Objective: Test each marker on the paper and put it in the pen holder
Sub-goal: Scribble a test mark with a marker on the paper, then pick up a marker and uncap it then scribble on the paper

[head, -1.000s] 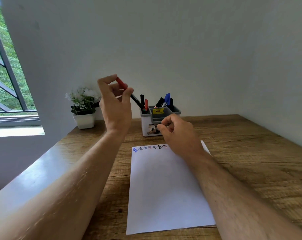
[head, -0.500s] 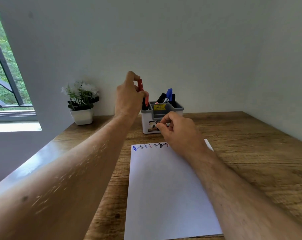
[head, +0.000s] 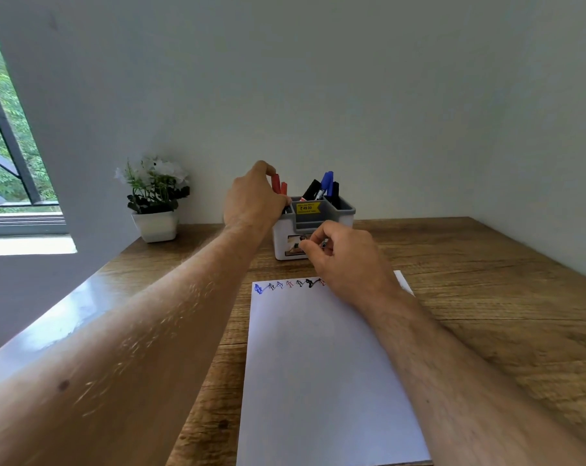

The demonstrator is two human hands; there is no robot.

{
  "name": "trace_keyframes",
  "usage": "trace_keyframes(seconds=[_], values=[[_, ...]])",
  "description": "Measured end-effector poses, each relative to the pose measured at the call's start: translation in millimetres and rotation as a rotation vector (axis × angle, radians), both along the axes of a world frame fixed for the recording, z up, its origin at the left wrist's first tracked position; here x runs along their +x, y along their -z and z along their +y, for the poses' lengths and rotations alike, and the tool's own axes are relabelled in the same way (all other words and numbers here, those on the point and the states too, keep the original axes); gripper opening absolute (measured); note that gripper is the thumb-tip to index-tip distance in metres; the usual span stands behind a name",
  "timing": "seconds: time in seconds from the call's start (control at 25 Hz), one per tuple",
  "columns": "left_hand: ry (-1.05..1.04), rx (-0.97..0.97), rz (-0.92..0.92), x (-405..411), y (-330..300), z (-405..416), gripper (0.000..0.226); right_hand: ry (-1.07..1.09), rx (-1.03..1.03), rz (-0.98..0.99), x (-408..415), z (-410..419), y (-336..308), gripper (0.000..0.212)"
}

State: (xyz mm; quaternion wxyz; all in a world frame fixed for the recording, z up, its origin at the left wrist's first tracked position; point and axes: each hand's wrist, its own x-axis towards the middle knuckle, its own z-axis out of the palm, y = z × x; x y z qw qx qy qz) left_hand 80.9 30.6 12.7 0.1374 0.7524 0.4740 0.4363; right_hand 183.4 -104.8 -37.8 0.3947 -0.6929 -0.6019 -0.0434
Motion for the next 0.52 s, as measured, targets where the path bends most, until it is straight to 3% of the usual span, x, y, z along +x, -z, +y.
trace_keyframes(seconds=[0.2, 0.52], values=[[-0.033, -0.025, 0.106, 1.1, 5.7, -5.6, 0.053, -0.002, 0.012, -0.002, 1.1, -0.6, 0.2, 0.025], [-0.146, -0.015, 0.046, -8.5, 10.2, -33.7, 0.035, 0.009, 0.004, 0.004, 1.6, -5.1, -3.4, 0.025]])
